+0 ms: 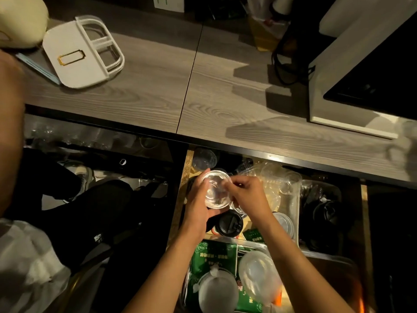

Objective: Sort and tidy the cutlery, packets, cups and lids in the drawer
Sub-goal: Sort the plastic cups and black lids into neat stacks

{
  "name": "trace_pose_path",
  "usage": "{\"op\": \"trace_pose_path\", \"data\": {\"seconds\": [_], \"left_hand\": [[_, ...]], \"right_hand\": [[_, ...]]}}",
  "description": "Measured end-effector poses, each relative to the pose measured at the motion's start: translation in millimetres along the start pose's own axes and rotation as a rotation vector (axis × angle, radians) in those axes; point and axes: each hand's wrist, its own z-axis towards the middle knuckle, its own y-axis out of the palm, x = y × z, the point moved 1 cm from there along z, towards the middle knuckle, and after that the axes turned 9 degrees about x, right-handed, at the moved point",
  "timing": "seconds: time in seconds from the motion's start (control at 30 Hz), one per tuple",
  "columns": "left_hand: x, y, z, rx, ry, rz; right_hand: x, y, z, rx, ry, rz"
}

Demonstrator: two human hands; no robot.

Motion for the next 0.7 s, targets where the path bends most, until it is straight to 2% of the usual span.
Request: {"op": "trace_pose_path", "data": {"seconds": [0.07,0.1,0.17,0.2,0.23,0.4,0.47,0.57,0.7], "left_hand": [[-4,-3,3,0.05,-0.002,0.021],[-6,-5,5,0.081,0.001,0.032],[-9,-8,9,0.138,-0.017,0.046],[-11,-10,11,0.158,-0.038,0.05],[-14,-11,13,0.173,-0.051,0.057],[-24,-18,20,0.185,-0.021,0.113],[-24,-18,21,0.157,-0.043,0.104],[-24,-17,21,0.142,-0.068,0.074],[-22,-14,20,0.17,-0.094,0.036]], "right_hand": [[5,1,2,0.045,0.111,0.136],[12,2,8,0.141,0.147,0.158],[31,5,27,0.355,0.156,0.01],[40,7,36,0.404,0.155,-0.093],[49,12,45,0.397,0.162,-0.181],[69,33,76,0.133,0.178,-0.663],[75,35,81,0.134,0.156,-0.716],[83,27,80,0.23,0.176,-0.746],[53,-6,57,0.347,0.104,-0.553]]}}
